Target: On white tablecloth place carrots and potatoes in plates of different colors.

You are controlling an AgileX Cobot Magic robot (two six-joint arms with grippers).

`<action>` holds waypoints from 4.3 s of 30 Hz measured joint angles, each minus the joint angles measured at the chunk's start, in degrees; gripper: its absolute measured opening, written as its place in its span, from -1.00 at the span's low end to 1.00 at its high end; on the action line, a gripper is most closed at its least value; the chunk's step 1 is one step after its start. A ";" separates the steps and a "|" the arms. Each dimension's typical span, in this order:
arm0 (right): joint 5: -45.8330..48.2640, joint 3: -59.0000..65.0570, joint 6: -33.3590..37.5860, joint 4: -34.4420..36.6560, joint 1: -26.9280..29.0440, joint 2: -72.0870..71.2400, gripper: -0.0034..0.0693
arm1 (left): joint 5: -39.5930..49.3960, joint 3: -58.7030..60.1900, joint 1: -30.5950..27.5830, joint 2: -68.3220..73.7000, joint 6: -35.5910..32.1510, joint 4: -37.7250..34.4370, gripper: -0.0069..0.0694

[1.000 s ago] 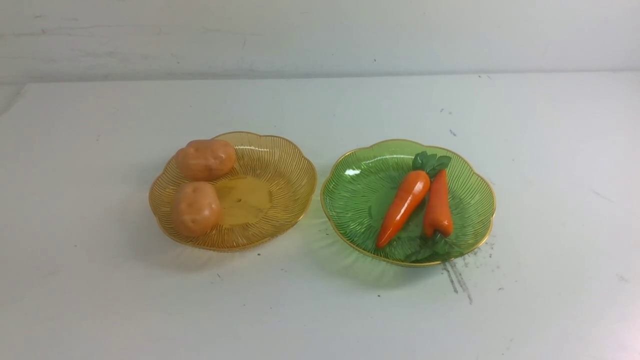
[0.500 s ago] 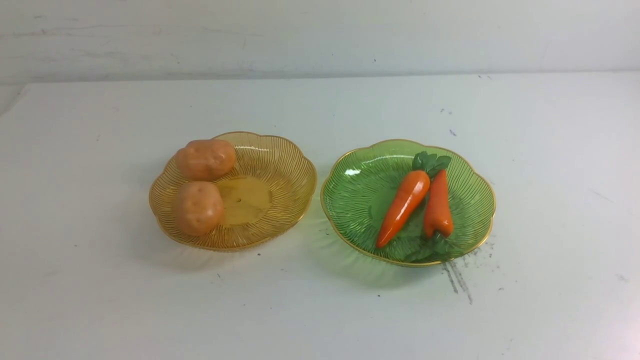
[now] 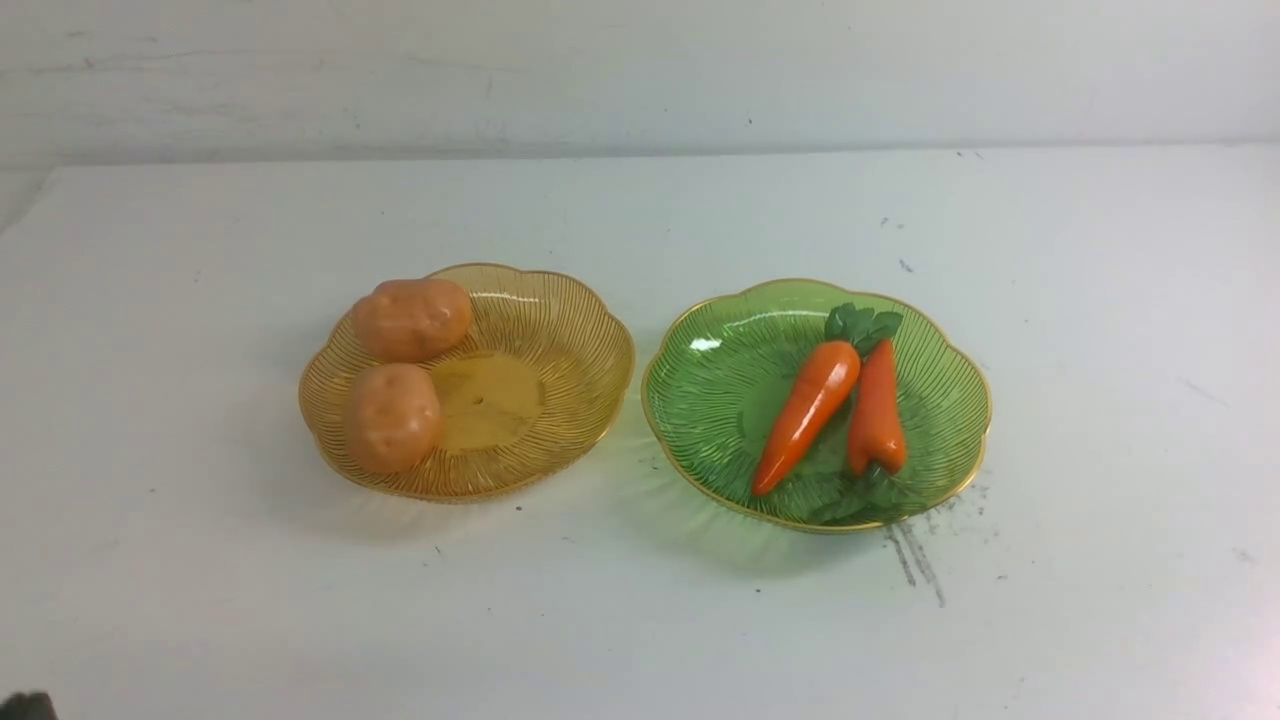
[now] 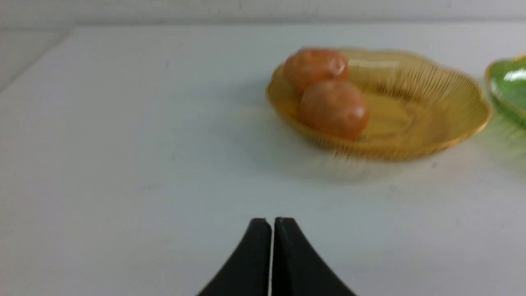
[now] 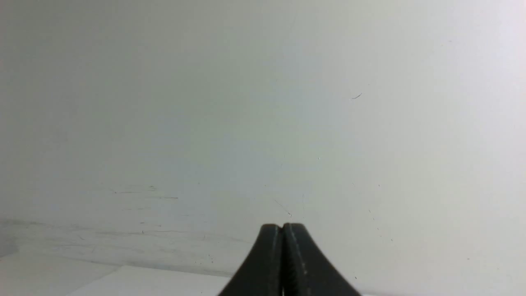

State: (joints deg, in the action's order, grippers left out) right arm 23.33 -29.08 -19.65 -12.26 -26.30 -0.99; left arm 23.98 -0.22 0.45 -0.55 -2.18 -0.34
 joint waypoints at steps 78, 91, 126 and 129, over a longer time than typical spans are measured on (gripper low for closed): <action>-0.87 30.34 7.06 7.52 30.46 0.08 -0.95 | -2.22 1.45 -0.19 -0.15 0.29 1.84 -0.83; -0.85 30.34 8.80 7.90 30.46 0.08 -0.95 | -2.22 1.45 -0.19 -0.15 0.29 1.84 -0.83; -0.85 30.34 8.85 8.06 30.46 0.08 -0.95 | -2.22 1.45 -0.19 -0.15 0.36 1.84 -0.83; -0.85 30.34 8.85 8.06 30.46 0.08 -0.95 | -2.22 1.45 -0.19 -0.15 0.36 1.84 -0.83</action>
State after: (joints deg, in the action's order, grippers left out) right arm 22.48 1.26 -10.80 -4.20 4.16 -0.91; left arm 21.76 1.23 0.26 -0.70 -1.82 1.49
